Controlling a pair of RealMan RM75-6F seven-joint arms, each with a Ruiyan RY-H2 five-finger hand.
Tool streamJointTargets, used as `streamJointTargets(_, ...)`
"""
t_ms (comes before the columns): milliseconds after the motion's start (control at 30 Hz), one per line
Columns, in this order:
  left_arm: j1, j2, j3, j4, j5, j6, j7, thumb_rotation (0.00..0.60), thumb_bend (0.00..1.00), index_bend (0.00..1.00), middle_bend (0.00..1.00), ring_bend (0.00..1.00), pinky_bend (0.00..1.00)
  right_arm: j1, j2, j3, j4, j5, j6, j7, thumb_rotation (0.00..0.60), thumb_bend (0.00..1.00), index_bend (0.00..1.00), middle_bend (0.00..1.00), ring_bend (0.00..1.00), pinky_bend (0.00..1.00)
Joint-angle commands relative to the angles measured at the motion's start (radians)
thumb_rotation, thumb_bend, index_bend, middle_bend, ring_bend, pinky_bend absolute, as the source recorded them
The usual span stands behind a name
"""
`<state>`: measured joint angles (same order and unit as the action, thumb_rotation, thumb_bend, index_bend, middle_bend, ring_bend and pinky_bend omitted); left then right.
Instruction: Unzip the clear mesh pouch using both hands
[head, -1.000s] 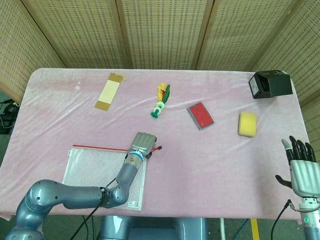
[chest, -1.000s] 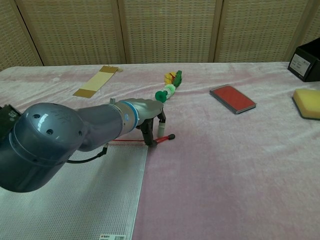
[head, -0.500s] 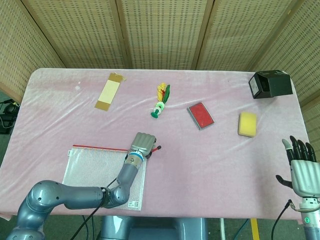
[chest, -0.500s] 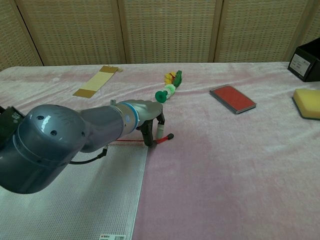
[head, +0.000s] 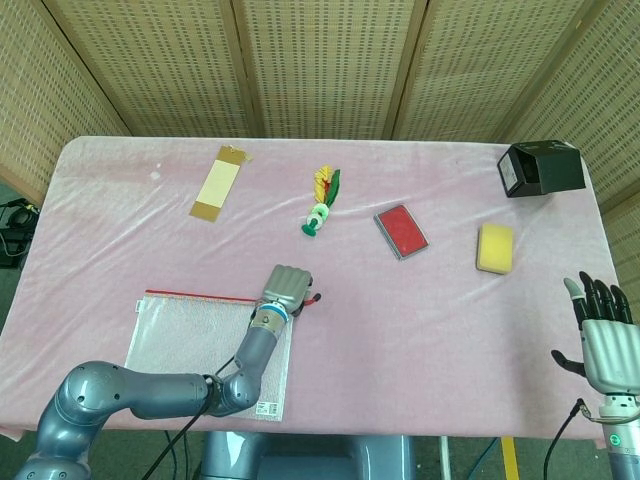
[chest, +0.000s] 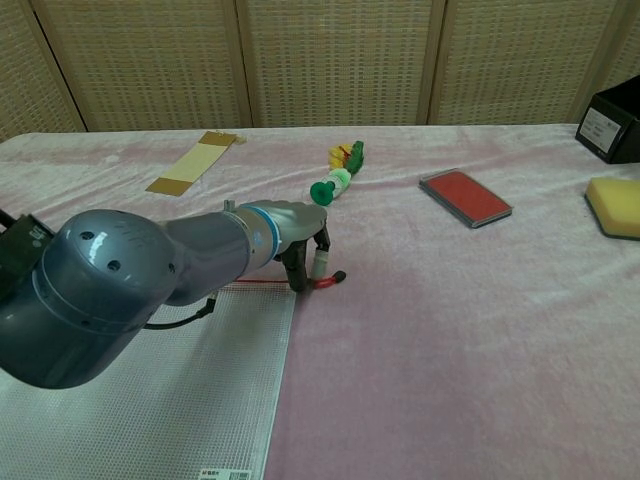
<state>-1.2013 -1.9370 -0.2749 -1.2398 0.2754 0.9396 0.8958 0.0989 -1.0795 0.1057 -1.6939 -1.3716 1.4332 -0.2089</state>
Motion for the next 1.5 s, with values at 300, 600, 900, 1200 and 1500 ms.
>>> streamJointTargets(300,0.007,0.03,-0.019,-0.04,-0.003,0.007,-0.007,0.6,0.61,0.7,0.98,0.92,1.0,0.0,0.003,-0.002,-0.003,-0.003,0.001,0.005,0.6,0.0,0.0,0.0,0.0,0.0)
streamJointTargets(600,0.018,0.111,-0.043,-0.149,-0.012,0.031,-0.021,0.6,0.66,0.84,0.99,0.92,1.0,-0.001,0.003,-0.006,-0.01,-0.012,0.006,0.001,0.6,0.0,0.0,0.0,0.0,0.0)
streamJointTargets(900,0.048,0.219,-0.084,-0.287,-0.003,0.03,-0.098,0.6,0.69,0.87,0.99,0.92,1.0,0.004,0.002,-0.015,-0.013,-0.016,-0.013,0.016,0.6,0.0,0.0,0.0,0.0,0.0)
streamJointTargets(1200,0.063,0.357,-0.134,-0.417,-0.01,0.009,-0.186,0.6,0.7,0.88,0.99,0.92,1.0,0.054,0.033,-0.012,-0.047,-0.006,-0.124,0.119,0.6,0.0,0.0,0.0,0.0,0.0)
streamJointTargets(1500,0.089,0.419,-0.152,-0.482,0.062,0.01,-0.308,0.6,0.7,0.88,0.99,0.92,1.0,0.228,0.065,0.047,-0.088,0.034,-0.411,0.373,0.6,0.0,0.09,0.44,0.35,0.03)
